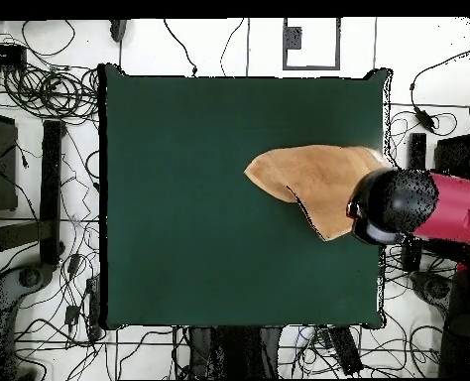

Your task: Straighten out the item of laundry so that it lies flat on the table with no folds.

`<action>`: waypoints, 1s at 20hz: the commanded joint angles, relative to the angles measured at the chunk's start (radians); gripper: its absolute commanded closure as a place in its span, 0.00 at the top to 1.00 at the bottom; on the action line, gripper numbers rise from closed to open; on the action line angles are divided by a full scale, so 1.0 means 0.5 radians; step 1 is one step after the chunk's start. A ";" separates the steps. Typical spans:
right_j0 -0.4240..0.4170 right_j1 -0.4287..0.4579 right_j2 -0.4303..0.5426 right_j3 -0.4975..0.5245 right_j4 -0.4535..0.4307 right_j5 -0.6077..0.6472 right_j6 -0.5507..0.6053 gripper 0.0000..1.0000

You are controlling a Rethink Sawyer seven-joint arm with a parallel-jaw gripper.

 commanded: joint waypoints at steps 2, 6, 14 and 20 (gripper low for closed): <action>0.103 0.013 0.157 0.515 0.088 -0.194 -0.126 1.00; 0.149 -0.039 0.098 0.648 0.144 -0.300 0.091 1.00; 0.244 0.039 0.035 0.853 0.297 -0.912 0.543 1.00; 0.394 0.245 -0.135 0.767 0.285 -1.226 0.678 1.00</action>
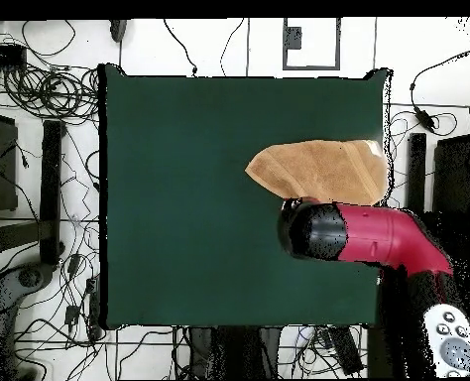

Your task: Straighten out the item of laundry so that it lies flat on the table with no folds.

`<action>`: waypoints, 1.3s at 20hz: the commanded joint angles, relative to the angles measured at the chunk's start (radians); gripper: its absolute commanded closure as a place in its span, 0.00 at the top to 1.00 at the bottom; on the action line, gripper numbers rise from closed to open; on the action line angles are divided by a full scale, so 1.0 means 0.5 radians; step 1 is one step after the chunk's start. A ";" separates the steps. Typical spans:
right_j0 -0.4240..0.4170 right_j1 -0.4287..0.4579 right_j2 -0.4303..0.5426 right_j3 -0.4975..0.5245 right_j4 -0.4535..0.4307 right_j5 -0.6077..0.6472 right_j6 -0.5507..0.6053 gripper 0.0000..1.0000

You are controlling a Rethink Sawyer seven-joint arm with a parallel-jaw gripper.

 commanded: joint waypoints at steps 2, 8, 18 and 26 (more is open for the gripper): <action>0.232 0.316 -0.170 0.188 0.086 -0.414 0.672 1.00; 0.327 0.466 -0.275 0.147 0.265 -0.723 0.760 1.00; 0.503 0.495 -0.382 0.177 0.695 -0.945 0.991 1.00; 0.687 0.688 -0.532 0.030 1.072 -1.278 1.242 1.00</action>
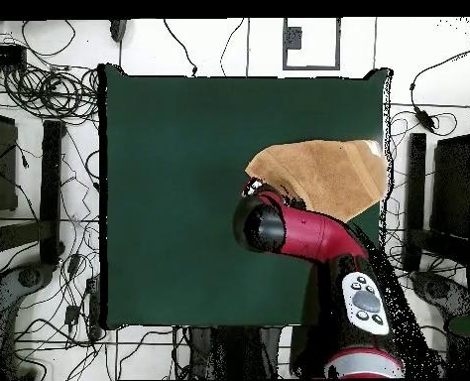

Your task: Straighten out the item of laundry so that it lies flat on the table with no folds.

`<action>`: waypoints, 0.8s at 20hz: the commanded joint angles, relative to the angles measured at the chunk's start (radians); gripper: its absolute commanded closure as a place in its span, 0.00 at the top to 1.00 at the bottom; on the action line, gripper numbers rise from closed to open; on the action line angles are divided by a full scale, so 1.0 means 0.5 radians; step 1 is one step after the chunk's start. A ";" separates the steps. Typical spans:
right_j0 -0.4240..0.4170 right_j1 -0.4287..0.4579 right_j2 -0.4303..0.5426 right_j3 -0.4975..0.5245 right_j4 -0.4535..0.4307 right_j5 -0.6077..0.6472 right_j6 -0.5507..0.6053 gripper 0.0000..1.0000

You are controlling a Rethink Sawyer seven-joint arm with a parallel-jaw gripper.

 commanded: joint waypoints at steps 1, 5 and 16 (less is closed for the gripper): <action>0.210 0.219 -0.088 -0.011 0.417 -0.339 0.738 1.00; 0.204 0.242 -0.060 -0.082 0.530 -0.280 0.682 1.00; 0.227 0.466 -0.061 -0.272 0.717 -0.375 0.585 1.00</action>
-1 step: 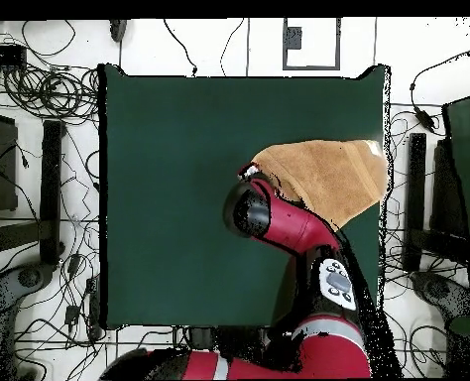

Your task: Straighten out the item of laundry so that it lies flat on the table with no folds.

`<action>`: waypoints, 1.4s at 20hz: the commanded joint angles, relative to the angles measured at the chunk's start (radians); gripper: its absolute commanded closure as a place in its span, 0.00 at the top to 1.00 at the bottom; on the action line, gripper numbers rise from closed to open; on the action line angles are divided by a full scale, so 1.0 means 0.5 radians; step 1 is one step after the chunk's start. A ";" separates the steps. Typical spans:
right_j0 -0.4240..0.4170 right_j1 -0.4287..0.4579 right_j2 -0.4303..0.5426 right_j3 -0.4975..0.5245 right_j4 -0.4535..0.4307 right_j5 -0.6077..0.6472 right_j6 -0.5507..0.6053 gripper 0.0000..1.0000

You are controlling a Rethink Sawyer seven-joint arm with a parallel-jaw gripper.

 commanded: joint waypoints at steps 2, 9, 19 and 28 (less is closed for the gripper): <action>0.056 0.210 0.076 -0.190 0.201 -0.142 0.387 1.00; 0.079 0.306 0.100 -0.281 0.272 -0.176 0.389 1.00; 0.139 0.500 0.101 -0.482 0.377 0.026 0.302 1.00; 0.391 0.670 -0.368 -0.845 0.282 0.759 0.216 1.00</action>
